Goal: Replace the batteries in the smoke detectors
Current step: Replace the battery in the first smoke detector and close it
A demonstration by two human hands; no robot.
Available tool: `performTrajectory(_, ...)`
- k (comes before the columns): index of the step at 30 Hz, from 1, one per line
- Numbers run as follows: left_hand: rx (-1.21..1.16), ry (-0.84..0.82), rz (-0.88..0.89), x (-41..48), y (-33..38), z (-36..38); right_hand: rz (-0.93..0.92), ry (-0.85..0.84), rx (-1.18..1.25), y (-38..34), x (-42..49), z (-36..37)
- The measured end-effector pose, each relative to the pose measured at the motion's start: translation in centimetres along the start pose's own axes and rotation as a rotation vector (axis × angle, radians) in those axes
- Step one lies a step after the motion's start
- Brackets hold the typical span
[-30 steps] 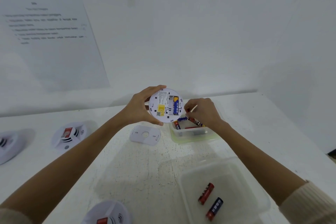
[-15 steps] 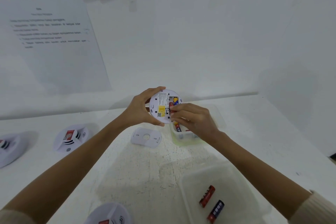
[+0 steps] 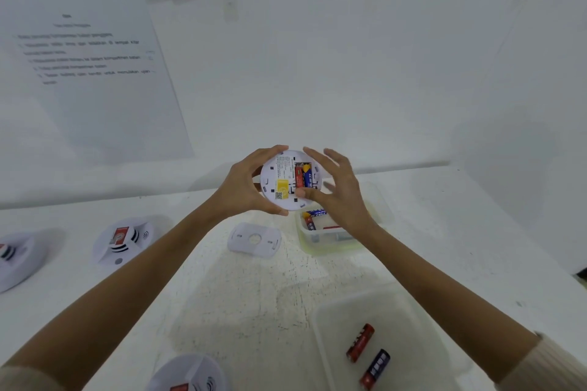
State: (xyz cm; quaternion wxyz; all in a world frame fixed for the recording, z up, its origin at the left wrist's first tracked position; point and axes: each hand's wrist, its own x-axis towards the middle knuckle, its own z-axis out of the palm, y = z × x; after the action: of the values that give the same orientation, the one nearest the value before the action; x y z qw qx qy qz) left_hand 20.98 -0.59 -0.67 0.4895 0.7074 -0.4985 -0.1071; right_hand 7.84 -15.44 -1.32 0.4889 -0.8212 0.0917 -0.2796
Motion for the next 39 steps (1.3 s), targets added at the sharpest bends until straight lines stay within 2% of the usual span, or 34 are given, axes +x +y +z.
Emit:
performTrajectory(2, 0.000, -0.008, 0.007, 0.0, 0.0, 0.0, 0.124, -0.114, 0.179, -0.2, 0.0, 0.0)
performTrajectory(4, 0.000, -0.017, 0.009, -0.1, 0.0, 0.0, 0.147, -0.112, 0.256, 0.0, -0.4, 0.2)
performTrajectory(11, 0.025, -0.005, 0.038, 0.0, 0.1, 0.1, 0.125, 0.019, 0.277, -0.1, -0.9, 1.0)
performTrajectory(19, 0.057, -0.038, 0.056, 0.3, 0.3, 0.5, 0.152, 0.067, 0.239, 0.1, -0.6, 0.9)
performTrajectory(26, -0.024, 0.005, -0.019, 0.5, -0.5, 0.4, 0.075, -0.068, 0.158, 0.4, 0.1, -0.6)
performTrajectory(31, -0.015, -0.036, -0.049, 0.3, -0.7, -1.1, 0.017, -0.209, -0.004, 0.6, 0.5, -1.0)
performTrajectory(35, 0.005, -0.007, -0.050, -1.2, -1.0, -2.4, -0.026, -0.215, -0.029, -0.1, 0.6, 0.4)
performTrajectory(39, 0.048, 0.036, -0.068, -3.8, -1.8, -4.4, -0.032, -0.307, -0.103, -1.1, 0.7, 3.5)
